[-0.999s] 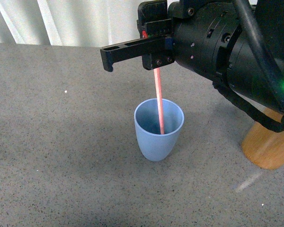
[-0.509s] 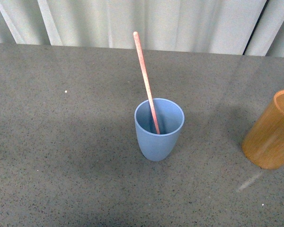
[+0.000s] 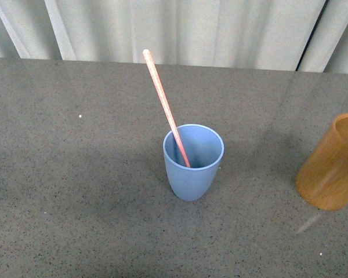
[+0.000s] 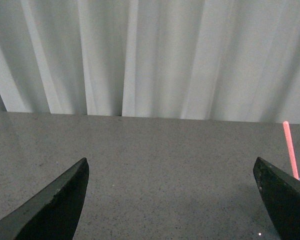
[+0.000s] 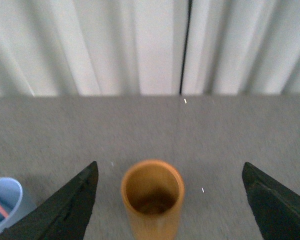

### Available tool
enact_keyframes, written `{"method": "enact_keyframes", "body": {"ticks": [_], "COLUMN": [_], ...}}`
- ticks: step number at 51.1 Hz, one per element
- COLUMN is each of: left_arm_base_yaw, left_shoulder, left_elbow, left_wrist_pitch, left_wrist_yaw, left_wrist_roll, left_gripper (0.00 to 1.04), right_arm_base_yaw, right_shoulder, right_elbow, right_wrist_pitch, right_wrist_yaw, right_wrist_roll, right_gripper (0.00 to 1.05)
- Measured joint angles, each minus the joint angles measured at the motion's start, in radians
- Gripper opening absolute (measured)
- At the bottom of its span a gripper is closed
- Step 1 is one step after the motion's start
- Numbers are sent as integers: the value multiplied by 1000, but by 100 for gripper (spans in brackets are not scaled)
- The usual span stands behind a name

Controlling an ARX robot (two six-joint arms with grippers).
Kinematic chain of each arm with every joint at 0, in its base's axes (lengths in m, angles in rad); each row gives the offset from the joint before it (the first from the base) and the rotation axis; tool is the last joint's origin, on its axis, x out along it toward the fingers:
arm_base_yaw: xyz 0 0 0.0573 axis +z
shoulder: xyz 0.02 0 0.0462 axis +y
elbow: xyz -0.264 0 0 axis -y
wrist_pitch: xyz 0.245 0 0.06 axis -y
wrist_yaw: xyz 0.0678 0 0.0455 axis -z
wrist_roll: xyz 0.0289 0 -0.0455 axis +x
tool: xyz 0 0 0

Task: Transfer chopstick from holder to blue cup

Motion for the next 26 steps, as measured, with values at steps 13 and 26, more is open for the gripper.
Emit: {"method": "enact_keyframes", "body": {"ticks": [13,26], "left_arm_base_yaw": [0,0], "left_shoulder": [0,0], "left_elbow": [0,0], "left_wrist_pitch": [0,0], "left_wrist_yaw": [-2,-2], "left_wrist_roll": [0,0], "left_gripper": [98,98], "right_arm_base_yaw": [-61,-167], "right_shoulder": [-105,-211], "right_elbow": [-103,-145], "right_wrist_pitch": [181,114], "right_wrist_yaw": [-76,-178], "right_wrist_roll": [-36,-42], "right_gripper": [43,1]}}
